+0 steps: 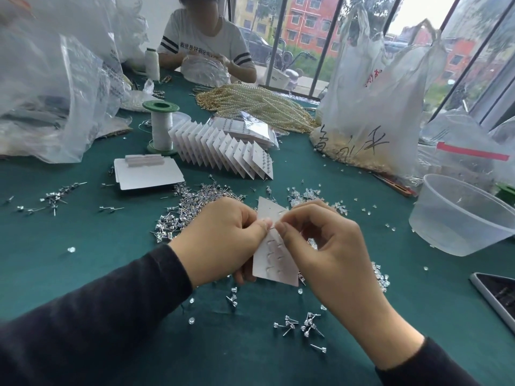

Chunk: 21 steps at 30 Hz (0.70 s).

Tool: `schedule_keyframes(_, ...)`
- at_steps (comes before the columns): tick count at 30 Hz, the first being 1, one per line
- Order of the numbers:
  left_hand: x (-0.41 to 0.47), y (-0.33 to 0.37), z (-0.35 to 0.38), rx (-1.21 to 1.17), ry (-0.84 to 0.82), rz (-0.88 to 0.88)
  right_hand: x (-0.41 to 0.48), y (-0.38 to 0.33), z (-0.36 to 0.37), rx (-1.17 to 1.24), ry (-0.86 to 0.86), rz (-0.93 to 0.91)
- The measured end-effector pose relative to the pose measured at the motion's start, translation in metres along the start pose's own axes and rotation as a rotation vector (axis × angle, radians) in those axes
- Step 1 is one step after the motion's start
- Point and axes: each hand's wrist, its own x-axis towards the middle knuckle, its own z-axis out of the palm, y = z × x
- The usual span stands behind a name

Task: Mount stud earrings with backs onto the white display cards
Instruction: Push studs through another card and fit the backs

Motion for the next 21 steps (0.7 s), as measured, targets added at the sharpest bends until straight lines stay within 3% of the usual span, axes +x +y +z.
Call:
schedule_keyframes(8, -0.0006, -0.0007, 0.0004, 0.048, 0.006, 0.002, -0.0046, 0.0036, 0.0064, 0.011, 0.01, 0.045)
schedule_keyframes(21, -0.0034, 0.0021, 0.0002, 0.035, 0.022, 0.094, -0.0065, 0.0013, 0.0099, -0.152, 0.101, -0.156)
